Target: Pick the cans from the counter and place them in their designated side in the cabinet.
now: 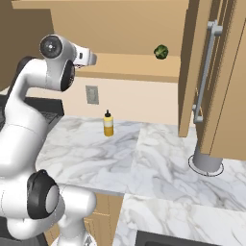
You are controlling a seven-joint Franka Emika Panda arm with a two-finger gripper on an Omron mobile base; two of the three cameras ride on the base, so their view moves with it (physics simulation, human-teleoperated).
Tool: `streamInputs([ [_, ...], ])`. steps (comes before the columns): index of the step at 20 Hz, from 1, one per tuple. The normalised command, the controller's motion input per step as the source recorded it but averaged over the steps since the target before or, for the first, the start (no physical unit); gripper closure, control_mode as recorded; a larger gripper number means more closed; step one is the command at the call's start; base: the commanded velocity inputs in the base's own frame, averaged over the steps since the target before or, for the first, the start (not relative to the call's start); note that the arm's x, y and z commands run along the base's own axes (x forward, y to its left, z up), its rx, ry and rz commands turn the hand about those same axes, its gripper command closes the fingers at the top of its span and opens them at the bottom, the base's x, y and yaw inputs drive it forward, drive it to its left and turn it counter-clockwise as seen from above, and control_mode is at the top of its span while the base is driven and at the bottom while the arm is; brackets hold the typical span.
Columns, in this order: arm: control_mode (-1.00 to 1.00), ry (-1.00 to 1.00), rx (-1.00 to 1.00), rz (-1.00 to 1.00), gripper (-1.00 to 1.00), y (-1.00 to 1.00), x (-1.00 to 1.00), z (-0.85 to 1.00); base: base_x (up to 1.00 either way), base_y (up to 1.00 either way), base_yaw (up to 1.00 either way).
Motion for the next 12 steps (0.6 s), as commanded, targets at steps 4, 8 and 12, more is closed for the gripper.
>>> streamInputs([
  [4,-1.0,0.0,0.0,0.01,1.0,0.04,0.26,0.0,0.0,0.0,0.0],
  [8,-1.0,0.0,0.0,0.01,1.0,0.0,0.2,-0.01,0.0,0.0,0.0],
  [12,-1.0,0.01,0.0,0.01,1.0,0.0,0.19,-0.03,0.0,0.0,0.0],
])
